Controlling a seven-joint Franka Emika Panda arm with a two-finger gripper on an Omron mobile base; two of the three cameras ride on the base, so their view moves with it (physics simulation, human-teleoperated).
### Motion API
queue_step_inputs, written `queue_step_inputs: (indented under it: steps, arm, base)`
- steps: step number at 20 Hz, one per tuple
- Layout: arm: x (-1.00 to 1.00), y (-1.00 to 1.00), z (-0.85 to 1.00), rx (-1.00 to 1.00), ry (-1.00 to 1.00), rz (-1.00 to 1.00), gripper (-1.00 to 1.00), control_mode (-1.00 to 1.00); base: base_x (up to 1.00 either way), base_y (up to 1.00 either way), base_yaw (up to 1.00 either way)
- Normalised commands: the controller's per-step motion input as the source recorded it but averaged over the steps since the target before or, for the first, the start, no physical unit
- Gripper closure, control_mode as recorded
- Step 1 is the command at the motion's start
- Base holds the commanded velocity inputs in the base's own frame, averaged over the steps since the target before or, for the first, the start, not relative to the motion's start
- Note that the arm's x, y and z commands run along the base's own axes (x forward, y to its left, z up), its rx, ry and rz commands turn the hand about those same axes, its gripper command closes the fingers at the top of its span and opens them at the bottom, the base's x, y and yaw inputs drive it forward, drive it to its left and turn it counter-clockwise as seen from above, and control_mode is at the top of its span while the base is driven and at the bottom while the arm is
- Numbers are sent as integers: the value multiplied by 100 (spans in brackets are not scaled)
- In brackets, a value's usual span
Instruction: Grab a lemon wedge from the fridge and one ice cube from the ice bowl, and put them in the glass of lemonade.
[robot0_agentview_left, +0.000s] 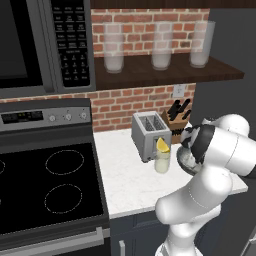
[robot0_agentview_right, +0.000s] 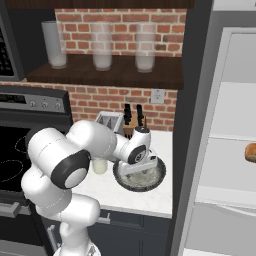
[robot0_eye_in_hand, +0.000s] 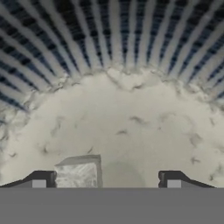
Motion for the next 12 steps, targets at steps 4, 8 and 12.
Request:
queue_step_inputs:
  steps: [4, 8, 12]
  arm:
    - [0, 0, 0, 0, 0, 0, -100, -100]
    - [0, 0, 0, 0, 0, 0, -100, -100]
    - [0, 0, 0, 0, 0, 0, 100, -100]
  base:
    - [0, 0, 0]
    - [0, 0, 0]
    - [0, 0, 0]
